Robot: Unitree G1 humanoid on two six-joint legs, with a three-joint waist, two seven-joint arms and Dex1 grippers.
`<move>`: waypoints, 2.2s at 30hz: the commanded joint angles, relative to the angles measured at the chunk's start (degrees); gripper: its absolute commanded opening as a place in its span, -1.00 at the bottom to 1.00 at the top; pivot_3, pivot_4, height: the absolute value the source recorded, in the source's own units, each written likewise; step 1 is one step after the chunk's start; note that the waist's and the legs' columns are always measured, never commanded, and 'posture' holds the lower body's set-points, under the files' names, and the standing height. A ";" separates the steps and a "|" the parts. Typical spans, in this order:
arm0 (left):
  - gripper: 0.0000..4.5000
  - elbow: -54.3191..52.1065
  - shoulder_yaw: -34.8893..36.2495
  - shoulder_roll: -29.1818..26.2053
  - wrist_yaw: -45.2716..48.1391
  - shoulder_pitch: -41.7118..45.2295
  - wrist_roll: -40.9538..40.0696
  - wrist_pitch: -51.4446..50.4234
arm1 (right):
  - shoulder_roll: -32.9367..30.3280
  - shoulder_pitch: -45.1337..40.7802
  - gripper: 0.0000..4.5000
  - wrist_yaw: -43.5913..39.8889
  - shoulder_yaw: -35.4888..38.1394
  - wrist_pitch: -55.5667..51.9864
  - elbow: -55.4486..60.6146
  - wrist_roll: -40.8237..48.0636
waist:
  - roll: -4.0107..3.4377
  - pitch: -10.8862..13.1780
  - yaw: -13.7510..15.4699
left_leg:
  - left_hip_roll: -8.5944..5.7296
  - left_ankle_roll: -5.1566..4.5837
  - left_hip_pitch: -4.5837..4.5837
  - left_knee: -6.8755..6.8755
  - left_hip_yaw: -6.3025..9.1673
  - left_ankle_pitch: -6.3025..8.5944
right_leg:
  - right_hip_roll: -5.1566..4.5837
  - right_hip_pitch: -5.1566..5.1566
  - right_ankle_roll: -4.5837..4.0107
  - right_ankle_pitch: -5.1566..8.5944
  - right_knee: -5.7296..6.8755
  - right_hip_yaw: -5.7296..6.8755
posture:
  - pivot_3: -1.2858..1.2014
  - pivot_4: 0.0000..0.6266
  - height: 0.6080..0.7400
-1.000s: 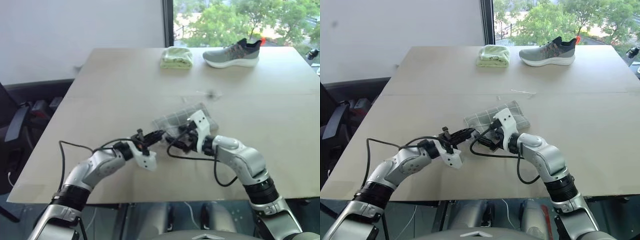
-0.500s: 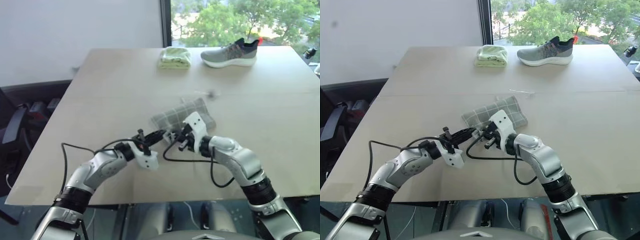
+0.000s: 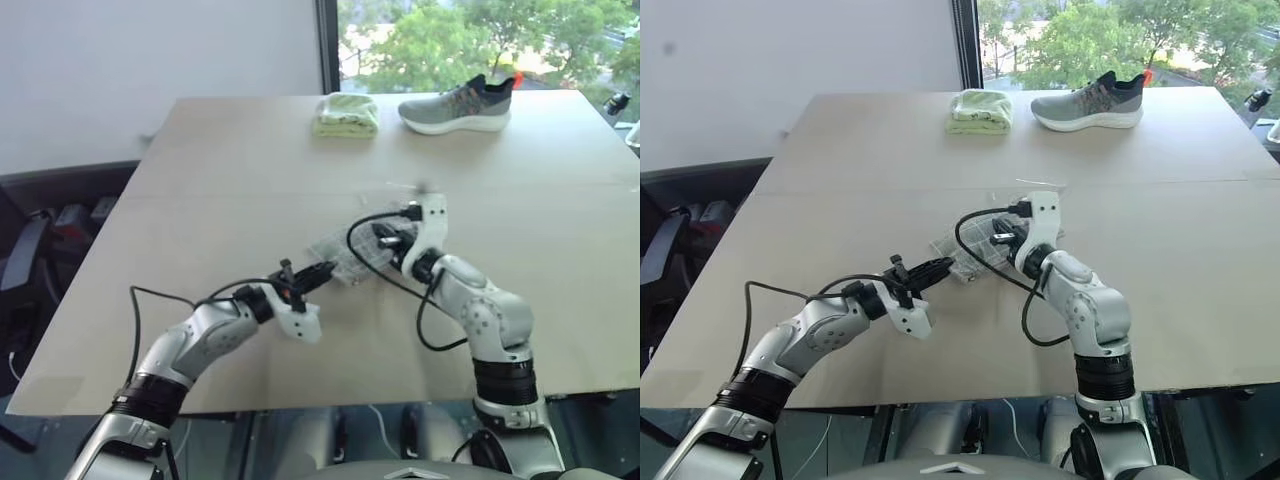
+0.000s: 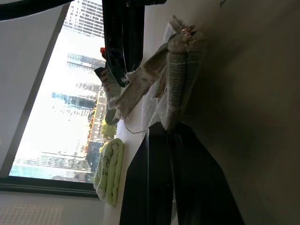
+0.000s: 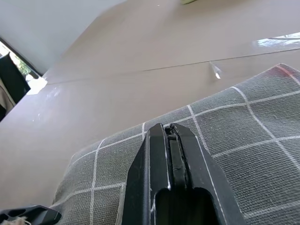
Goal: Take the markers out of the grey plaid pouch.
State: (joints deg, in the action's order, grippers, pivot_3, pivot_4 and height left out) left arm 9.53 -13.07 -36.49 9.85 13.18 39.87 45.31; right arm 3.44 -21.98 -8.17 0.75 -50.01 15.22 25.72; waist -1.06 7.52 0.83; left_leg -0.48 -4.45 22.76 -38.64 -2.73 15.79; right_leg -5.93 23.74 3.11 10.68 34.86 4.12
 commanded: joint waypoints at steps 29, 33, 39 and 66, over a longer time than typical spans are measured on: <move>-1.00 0.22 -4.59 2.49 3.07 -0.34 -1.92 -2.59 | -3.35 6.74 -0.05 -3.17 -0.92 -12.52 8.45 13.70 | 0.00 0.02 0.04 | 0.00 -0.08 0.02 0.06 0.03 0.04 | -0.05 0.01 0.07 0.05 -0.05 0.03 | 0.03 -0.52 1.00; -1.00 -0.08 -4.59 2.88 3.05 -0.39 -1.77 -2.72 | 1.86 6.72 -0.05 -0.28 3.68 -15.23 5.39 18.26 | 0.00 0.02 0.03 | 0.00 -0.08 0.02 0.08 0.05 0.04 | -0.06 0.02 0.06 0.05 -0.05 0.04 | 0.03 -0.52 1.00; -1.00 -0.55 -4.38 2.78 2.98 -1.00 -1.70 -2.94 | 5.38 4.51 -0.27 2.22 9.10 -15.67 3.04 25.06 | -0.02 0.04 -0.02 | -0.01 -0.07 0.03 0.13 0.05 0.05 | -0.08 0.03 0.06 0.04 -0.09 0.03 | 0.03 -0.52 1.00; -1.00 0.31 -4.84 2.88 3.25 -0.35 -2.02 -2.66 | -10.20 5.63 -0.69 -0.35 0.71 -13.28 7.92 23.95 | 0.01 0.10 -0.02 | 0.01 -0.09 0.07 0.29 0.03 0.05 | -0.08 0.13 0.11 0.09 -0.11 0.04 | 0.03 -0.52 1.00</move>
State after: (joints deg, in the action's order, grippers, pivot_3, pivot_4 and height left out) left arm 8.44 -14.74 -34.27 12.15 13.72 36.88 42.47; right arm -6.87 -15.95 -7.98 1.94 -63.43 20.49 49.35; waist -1.06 7.62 0.82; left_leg -0.47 -4.54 22.83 -38.35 -2.69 15.84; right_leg -6.01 23.87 3.23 10.77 34.75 4.16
